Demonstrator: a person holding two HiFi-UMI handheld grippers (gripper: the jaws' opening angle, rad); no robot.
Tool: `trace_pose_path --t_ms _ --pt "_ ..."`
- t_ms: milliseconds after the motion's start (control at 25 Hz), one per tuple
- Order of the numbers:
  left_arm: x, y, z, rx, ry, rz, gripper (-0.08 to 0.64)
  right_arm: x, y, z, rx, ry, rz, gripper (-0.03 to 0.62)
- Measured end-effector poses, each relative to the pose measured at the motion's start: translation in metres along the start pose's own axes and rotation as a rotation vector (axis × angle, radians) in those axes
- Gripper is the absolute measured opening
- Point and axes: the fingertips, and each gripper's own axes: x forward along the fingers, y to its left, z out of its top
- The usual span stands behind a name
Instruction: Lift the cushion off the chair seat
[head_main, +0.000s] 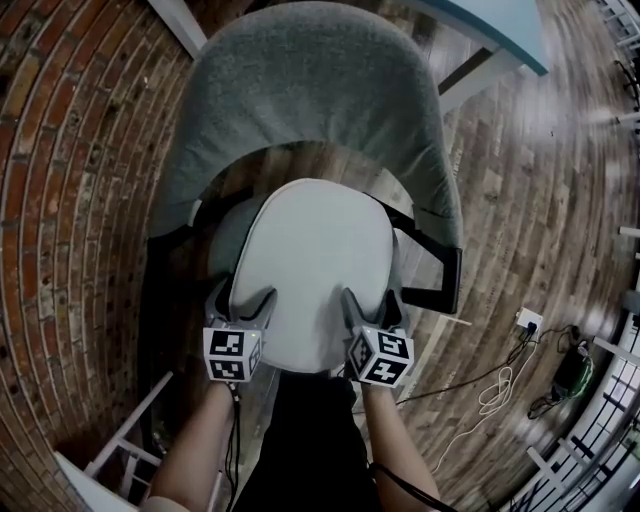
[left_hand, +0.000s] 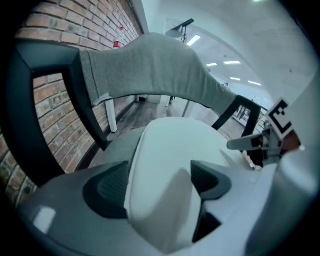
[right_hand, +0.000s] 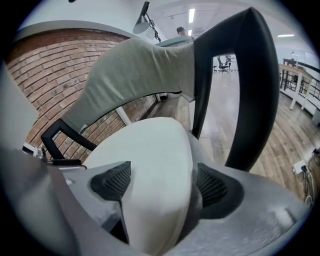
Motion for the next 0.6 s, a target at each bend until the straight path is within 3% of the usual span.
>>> trace_pose_path --t_ms 80,400,600 --pt "0.003 -0.002 -0.006 0.004 0.015 -0.014 0.385 0.002 -0.002 -0.003 -0.002 0.008 -0.004 0.425" --pt "0.008 0.005 -0.020 -0.117 0.051 -0.010 0.397 0.011 -0.005 -0.016 0.026 0.047 0.029 0.433" --pt "0.009 0.005 -0.023 -0.113 0.075 -0.017 0.396 0.011 0.001 -0.016 0.010 0.052 0.035 0.431"
